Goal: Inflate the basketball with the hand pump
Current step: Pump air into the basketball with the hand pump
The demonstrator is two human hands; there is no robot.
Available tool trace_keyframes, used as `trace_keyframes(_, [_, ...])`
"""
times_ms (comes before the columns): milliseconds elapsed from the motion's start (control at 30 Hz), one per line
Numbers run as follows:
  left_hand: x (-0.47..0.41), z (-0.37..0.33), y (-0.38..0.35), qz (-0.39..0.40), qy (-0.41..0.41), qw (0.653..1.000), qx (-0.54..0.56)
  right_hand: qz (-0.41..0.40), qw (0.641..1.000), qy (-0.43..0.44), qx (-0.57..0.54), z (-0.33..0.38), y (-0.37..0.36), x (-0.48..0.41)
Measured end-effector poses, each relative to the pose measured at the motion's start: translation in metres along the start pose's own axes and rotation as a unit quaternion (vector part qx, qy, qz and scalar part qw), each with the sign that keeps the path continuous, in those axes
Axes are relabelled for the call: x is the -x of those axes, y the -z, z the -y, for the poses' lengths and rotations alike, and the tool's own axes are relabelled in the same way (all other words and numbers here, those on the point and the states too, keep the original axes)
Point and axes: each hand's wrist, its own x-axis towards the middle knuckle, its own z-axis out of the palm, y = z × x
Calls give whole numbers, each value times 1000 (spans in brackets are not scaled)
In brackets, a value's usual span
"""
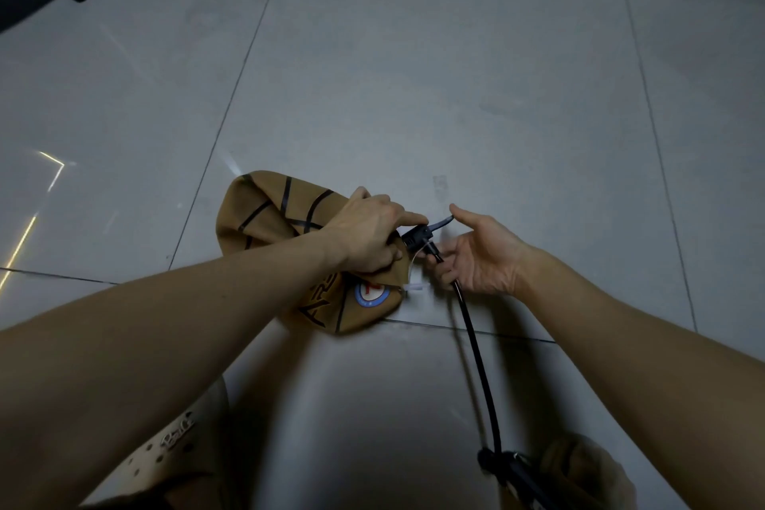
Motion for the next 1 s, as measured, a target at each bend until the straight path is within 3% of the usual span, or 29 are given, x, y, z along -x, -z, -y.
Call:
trace_keyframes(167, [-1,2,-1,6,0,1000,5,23,997,-47,60,-5,11,3])
trace_keyframes(533, [-2,1,0,12,7,1000,0,-30,996,-73,52,1,-7,2])
trace_keyframes(833, [-2,0,1,17,3,1000,-3,-96,995,-37,9,1,-16,1])
trace_keyframes(1000, [-1,-2,3,22,6,1000,-8,-80,996,-28,-30,0,-14,0])
